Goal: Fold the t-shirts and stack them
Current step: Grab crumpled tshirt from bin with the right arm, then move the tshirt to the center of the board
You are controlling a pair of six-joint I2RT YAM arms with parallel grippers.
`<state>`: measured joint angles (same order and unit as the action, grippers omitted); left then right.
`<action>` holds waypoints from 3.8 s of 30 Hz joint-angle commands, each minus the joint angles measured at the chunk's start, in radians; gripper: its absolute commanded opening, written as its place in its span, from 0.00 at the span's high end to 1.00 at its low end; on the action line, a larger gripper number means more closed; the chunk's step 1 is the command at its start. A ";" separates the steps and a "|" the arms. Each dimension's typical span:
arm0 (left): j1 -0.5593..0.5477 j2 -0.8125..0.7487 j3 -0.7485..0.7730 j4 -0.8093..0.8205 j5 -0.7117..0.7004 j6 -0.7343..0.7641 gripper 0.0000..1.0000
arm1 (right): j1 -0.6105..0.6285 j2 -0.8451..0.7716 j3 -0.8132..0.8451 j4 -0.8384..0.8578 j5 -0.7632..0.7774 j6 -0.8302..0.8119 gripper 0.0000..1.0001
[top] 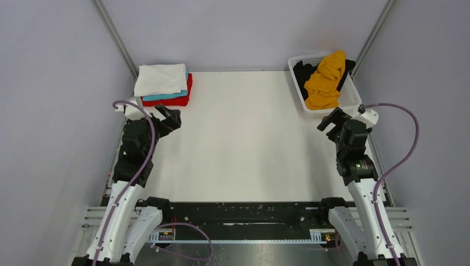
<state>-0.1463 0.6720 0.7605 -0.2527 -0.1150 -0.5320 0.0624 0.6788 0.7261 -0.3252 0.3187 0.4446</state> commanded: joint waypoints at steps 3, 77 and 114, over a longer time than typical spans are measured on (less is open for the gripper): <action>0.002 0.038 0.007 -0.010 -0.012 -0.009 0.01 | -0.003 0.125 0.097 -0.008 -0.040 -0.042 0.02; 0.002 0.114 0.041 -0.072 -0.073 -0.038 0.01 | 0.208 0.924 1.720 -0.178 -0.487 -0.379 1.00; -0.420 0.228 -0.155 -0.290 0.366 -0.224 0.01 | 0.284 0.283 0.077 -0.035 -0.323 -0.089 0.00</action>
<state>-0.4107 0.9401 0.6781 -0.4774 0.1932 -0.7109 0.3405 1.0145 0.8150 -0.3038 0.0601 0.3885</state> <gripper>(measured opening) 0.992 0.993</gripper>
